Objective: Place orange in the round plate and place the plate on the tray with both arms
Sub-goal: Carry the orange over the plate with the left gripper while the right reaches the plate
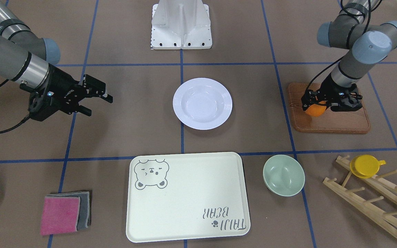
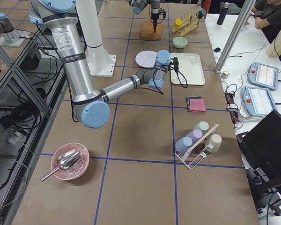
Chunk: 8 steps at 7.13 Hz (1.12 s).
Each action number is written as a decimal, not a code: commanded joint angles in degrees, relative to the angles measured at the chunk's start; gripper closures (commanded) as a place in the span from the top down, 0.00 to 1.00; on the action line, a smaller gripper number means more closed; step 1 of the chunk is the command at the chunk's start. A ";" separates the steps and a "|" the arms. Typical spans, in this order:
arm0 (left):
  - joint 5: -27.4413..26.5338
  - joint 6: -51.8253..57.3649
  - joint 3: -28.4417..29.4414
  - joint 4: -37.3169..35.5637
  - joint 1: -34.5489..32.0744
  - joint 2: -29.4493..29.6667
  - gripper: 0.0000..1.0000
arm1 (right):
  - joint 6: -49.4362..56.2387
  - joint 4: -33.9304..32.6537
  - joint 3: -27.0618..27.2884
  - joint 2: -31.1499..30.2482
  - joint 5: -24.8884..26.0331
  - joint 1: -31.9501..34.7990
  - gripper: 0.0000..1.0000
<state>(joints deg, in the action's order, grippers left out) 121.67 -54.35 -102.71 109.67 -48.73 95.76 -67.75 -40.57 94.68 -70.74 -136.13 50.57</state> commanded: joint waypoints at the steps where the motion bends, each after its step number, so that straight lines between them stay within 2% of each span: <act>1: 0.59 -4.15 -5.30 -16.00 0.13 11.13 0.74 | -4.55 7.11 -1.94 2.09 6.27 -5.53 0.97; 3: -0.63 -12.75 -4.96 -18.27 5.54 18.11 0.74 | -13.78 22.48 -7.81 4.02 17.16 -13.35 0.94; 4: -4.21 -16.19 -4.26 -18.53 8.80 21.19 0.74 | -15.72 27.34 -10.10 4.20 21.56 -16.26 0.94; 6: -7.92 -19.38 0.63 -18.44 13.47 27.68 0.75 | -18.46 32.03 -12.66 5.25 29.13 -21.98 0.94; 8: -8.03 -19.65 1.72 -17.74 15.94 28.69 0.76 | -18.55 32.04 -14.07 6.22 31.45 -23.93 0.94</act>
<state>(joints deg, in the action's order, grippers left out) 113.97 -73.57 -101.79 91.56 -34.35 123.49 -86.09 -8.89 81.65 -65.02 -106.27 27.95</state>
